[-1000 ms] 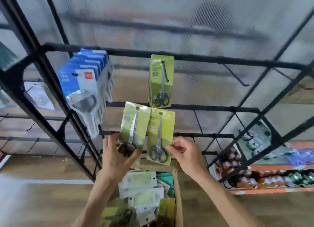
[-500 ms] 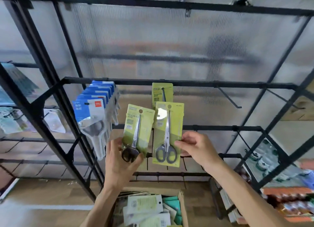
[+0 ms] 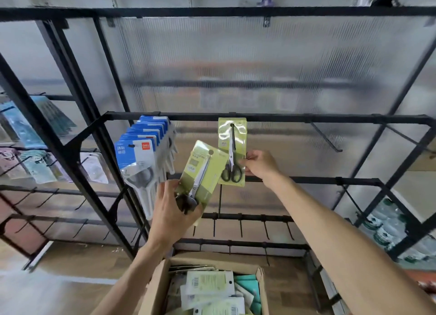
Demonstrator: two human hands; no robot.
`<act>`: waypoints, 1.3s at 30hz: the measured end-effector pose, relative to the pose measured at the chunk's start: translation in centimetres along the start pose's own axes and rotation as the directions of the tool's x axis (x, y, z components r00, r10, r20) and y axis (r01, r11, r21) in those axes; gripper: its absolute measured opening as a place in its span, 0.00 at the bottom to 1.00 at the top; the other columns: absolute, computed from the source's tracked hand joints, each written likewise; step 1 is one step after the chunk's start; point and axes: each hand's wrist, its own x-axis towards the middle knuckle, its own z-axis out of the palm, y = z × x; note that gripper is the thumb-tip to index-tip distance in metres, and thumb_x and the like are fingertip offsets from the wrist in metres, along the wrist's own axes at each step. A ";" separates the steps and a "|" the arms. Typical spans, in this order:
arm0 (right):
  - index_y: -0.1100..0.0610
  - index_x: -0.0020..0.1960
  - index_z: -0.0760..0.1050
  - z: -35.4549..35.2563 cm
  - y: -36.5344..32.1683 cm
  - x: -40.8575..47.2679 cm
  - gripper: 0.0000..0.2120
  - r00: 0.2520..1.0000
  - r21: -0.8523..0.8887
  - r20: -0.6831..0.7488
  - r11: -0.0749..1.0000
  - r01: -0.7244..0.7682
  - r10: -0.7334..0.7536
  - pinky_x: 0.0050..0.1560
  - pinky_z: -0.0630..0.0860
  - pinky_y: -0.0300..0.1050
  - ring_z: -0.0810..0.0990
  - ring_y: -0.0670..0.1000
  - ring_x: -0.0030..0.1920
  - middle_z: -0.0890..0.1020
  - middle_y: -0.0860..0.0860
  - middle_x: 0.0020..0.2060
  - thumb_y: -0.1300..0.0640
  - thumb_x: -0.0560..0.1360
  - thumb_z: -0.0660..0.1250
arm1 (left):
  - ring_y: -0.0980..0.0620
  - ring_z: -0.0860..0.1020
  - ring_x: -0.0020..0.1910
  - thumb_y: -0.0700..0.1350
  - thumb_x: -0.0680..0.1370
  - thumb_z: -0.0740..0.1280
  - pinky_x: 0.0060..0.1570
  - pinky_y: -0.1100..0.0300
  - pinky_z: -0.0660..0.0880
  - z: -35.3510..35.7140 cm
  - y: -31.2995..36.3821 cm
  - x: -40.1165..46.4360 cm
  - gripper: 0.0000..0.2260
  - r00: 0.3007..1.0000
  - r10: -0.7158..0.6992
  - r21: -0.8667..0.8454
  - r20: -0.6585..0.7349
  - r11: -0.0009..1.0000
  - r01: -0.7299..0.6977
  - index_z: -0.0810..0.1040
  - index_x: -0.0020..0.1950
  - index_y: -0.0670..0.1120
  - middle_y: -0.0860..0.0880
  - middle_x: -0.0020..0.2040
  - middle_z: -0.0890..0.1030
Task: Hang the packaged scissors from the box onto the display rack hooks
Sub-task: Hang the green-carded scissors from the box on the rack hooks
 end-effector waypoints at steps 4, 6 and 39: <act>0.55 0.44 0.77 1.2 0.7 1.1 0.05 0.997 -0.120 -0.060 0.992 0.031 -0.039 0.47 0.84 0.51 0.85 0.51 0.42 0.83 0.51 0.42 0.58 0.75 0.74 | 0.70 0.68 0.53 0.50 0.65 0.81 0.43 0.74 0.68 0.0 0.2 -0.4 0.30 0.999 0.024 0.000 -0.024 1.000 -0.024 0.69 0.61 0.49 0.54 0.54 0.68; 0.57 0.45 0.76 1.5 0.9 1.4 0.10 0.989 -0.350 -0.095 0.934 0.071 -0.110 0.38 0.81 0.47 0.83 0.50 0.41 0.82 0.48 0.41 0.53 0.76 0.73 | 0.69 0.69 0.54 0.51 0.65 0.81 0.43 0.73 0.68 0.0 0.2 -0.8 0.30 0.999 0.033 -0.007 -0.021 0.999 -0.034 0.69 0.60 0.50 0.55 0.54 0.68; 0.60 0.51 0.77 -1.3 -0.8 -12.3 0.04 0.942 0.034 0.093 0.947 0.320 -0.322 0.43 0.84 0.47 0.87 0.49 0.43 0.86 0.50 0.46 0.59 0.79 0.69 | 0.58 0.69 0.65 0.67 0.70 0.69 0.57 0.61 0.71 -0.8 3.1 -1.8 0.36 0.969 0.228 0.036 0.099 0.972 -0.232 0.66 0.73 0.51 0.54 0.69 0.66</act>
